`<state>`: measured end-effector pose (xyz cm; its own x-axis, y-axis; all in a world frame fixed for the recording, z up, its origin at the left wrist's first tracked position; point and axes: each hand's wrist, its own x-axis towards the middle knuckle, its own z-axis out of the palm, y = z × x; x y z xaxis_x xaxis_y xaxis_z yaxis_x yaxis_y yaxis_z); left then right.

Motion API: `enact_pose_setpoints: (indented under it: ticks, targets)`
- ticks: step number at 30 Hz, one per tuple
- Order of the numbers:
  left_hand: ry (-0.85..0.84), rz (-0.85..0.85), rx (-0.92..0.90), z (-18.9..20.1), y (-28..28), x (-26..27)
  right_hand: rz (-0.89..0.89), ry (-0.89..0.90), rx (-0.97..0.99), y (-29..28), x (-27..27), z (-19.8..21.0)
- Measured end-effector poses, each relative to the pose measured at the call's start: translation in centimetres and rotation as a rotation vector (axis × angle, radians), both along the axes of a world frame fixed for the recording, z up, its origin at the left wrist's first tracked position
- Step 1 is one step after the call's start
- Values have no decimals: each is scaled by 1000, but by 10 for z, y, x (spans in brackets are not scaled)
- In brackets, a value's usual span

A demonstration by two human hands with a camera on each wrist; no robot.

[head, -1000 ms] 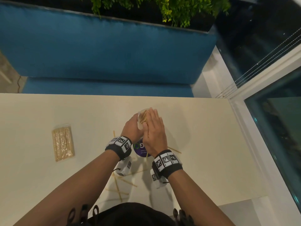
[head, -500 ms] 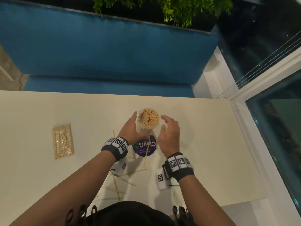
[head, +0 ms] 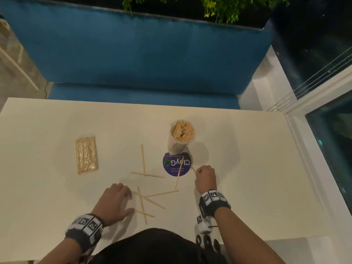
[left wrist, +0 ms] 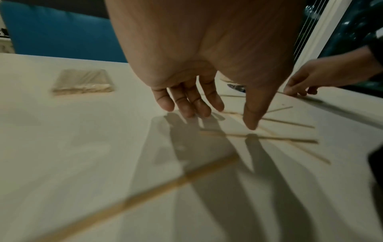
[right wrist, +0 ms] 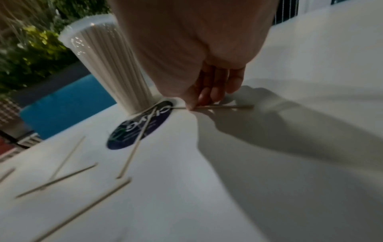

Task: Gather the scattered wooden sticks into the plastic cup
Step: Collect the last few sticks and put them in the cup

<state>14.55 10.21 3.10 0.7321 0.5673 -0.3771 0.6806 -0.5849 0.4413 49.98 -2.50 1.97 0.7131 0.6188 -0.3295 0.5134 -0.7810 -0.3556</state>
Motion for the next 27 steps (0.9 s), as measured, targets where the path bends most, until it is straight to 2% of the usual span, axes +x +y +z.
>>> enact_pose_setpoints:
  ticks: [3, 6, 11, 15, 17, 19, 23, 25, 27]
  targets:
    - [-3, -67, -4, -7, -7, -29, -105, 94, 108, 16, -34, 5]
    - [-45, -109, -21, -13, -10, -37, -113, 167, 184, 34, -69, 7]
    - [-136, -134, 41, -24, -12, -28, 111, 184, 95, 49, -116, 11]
    - [-193, -178, 155, -22, -5, -10, 418, 135, 79, 56, -146, 14]
    - [-207, -163, 187, -22, 1, -2, 495, 154, 106, 67, -153, 16]
    - [-220, -149, 193, -22, 7, 3, 453, 169, 148, 85, -152, 19]
    - [-253, -159, 146, -15, 14, -2, 182, 148, 181, 129, -142, 21]
    - [-234, -207, 151, -14, 16, -11, 243, 143, 117, 145, -146, 19]
    - [-220, -245, 179, -17, 19, -20, 443, 85, 64, 154, -157, 16]
